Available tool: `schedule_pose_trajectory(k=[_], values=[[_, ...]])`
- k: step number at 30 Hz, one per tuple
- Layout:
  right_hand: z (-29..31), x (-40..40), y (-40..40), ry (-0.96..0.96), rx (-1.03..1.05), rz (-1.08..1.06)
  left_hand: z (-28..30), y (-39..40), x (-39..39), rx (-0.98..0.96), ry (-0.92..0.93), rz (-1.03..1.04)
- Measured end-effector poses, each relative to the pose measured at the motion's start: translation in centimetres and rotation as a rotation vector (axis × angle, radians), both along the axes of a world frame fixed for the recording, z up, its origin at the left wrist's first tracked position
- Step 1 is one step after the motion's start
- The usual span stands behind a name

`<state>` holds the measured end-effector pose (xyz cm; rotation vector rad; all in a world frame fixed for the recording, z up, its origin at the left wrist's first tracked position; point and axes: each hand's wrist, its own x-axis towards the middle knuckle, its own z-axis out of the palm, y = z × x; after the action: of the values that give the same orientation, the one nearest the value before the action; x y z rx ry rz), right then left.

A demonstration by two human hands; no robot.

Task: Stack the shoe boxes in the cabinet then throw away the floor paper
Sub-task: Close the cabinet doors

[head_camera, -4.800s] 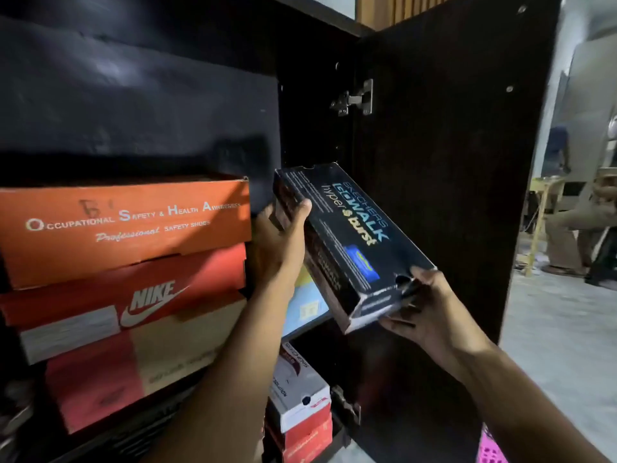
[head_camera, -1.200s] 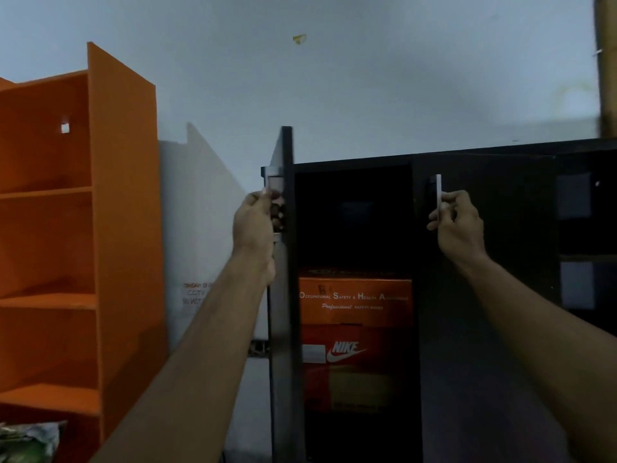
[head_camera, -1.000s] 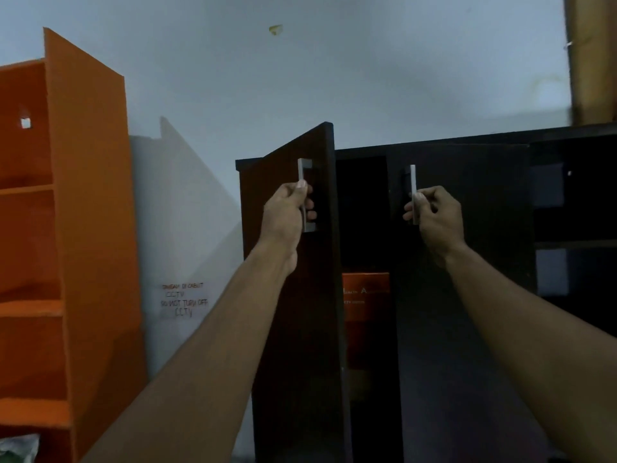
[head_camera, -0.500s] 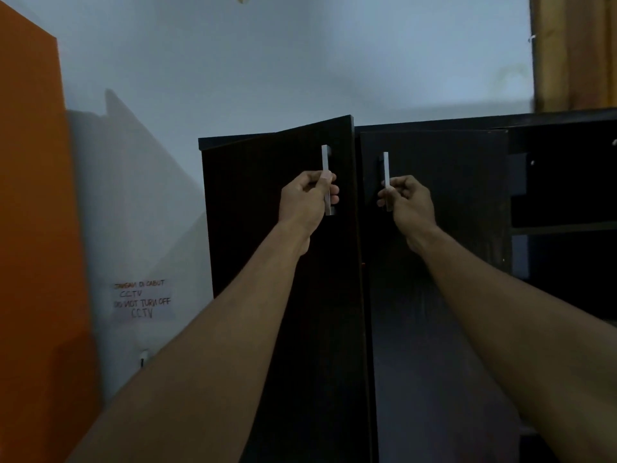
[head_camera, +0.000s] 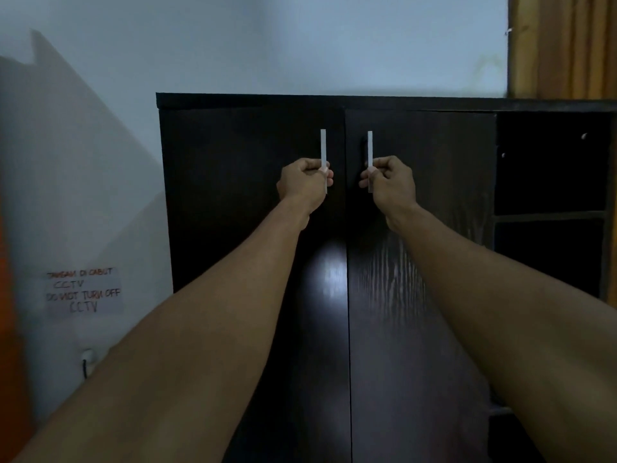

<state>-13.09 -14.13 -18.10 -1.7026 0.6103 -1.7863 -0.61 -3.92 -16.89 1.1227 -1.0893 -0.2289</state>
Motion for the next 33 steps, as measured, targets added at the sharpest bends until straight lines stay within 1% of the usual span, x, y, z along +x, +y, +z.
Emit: schedule_pose_trajectory(k=[6, 16, 19, 22, 24, 26, 29, 31, 33], values=[[-0.5, 1.4, -1.3, -0.025, -0.033, -0.067, -0.5, -2.3, 0.7, -0.067, -0.061, 0.069], [-0.7, 2.2, -1.7, -0.054, -0.038, -0.099, -1.6, -4.1, 1.5, -0.145, -0.123, 0.171], [-0.5, 2.3, -1.5, -0.066, -0.008, -0.103, -1.5, -4.3, 2.0, -0.147, -0.154, 0.174], [-0.2, 2.2, -1.1, -0.098, 0.066, -0.111, -1.5, -4.1, 2.5, -0.158, -0.162, 0.155], [0.1, 1.7, -0.5, -0.150, 0.125, -0.130, -1.7, -4.0, 2.7, -0.188, -0.133, 0.152], [0.1, 1.2, 0.2, -0.154, 0.131, -0.201, -2.2, -3.8, 2.5, -0.249, -0.097, 0.176], [-1.8, 0.8, 1.3, -0.091, 0.045, -0.283, -3.7, -3.4, 1.5, -0.336, -0.103, 0.257], [-4.2, 0.5, 1.9, -0.040, -0.022, -0.302, -5.6, -3.2, 0.7, -0.341, -0.163, 0.333], [-7.5, 0.1, 2.1, 0.010, -0.068, -0.303, -8.5, -2.8, 0.0, -0.337, -0.215, 0.347]])
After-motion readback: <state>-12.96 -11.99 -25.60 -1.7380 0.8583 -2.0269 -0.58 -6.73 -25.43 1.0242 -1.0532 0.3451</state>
